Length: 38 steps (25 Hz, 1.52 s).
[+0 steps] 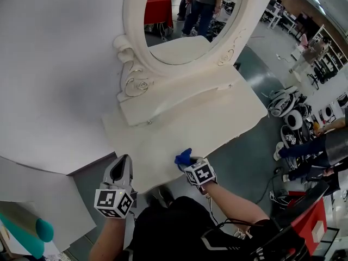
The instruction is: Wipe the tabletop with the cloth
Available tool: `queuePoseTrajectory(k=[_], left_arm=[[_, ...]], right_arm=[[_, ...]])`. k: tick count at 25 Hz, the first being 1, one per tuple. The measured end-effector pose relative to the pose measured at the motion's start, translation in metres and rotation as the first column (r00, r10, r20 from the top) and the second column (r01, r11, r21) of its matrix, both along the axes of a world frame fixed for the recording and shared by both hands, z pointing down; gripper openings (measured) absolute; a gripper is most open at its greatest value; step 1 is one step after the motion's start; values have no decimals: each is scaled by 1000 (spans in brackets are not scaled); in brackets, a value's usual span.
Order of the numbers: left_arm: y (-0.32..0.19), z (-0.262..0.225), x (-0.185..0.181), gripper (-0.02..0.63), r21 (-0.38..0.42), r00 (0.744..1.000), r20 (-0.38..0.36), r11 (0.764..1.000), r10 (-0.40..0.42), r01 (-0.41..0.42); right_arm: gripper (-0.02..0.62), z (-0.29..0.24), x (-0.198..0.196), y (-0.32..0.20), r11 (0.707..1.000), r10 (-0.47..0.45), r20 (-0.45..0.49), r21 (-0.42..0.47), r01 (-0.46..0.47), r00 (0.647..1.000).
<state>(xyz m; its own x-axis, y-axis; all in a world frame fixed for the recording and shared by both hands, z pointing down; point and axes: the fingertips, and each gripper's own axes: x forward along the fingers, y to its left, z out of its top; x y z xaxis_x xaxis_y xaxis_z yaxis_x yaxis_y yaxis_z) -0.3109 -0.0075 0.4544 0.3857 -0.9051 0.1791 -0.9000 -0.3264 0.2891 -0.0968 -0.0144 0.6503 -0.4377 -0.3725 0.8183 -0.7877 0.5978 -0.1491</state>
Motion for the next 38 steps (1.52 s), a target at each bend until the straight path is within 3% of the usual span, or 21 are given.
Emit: queuePoseTrajectory(k=[4,8,13,19,24,28,38], left_arm=[[1,5,-8,9,14,1000,-4,1000,-1,1],[1,3,-26,8,-10,993,-57,994,-106,106],[3,-10,-29,8,17,987,34,988,-156,156],[-2,-2,-12,9,-20,974,47,974,-222,224],[-10,3,1,9,-42,972,29,971,-235,236],[-22,2,21,9,-30,984,15,984,-177,178],[-42,7,67,9,-11,999,2,999,-48,48]], right_arm=[[137,-17,-21,-48,998,23,44,58,-25,999],[137,-20,-43,-106,993,23,21,117,-26,1000],[138,-10,-70,-166,991,7,11,131,-8,1000],[137,19,-77,-201,991,-74,-49,104,78,996],[137,22,-60,-172,990,-116,-64,71,121,991],[137,21,-24,-126,993,-108,-64,30,110,992],[137,20,51,-40,997,-70,-51,37,72,996]])
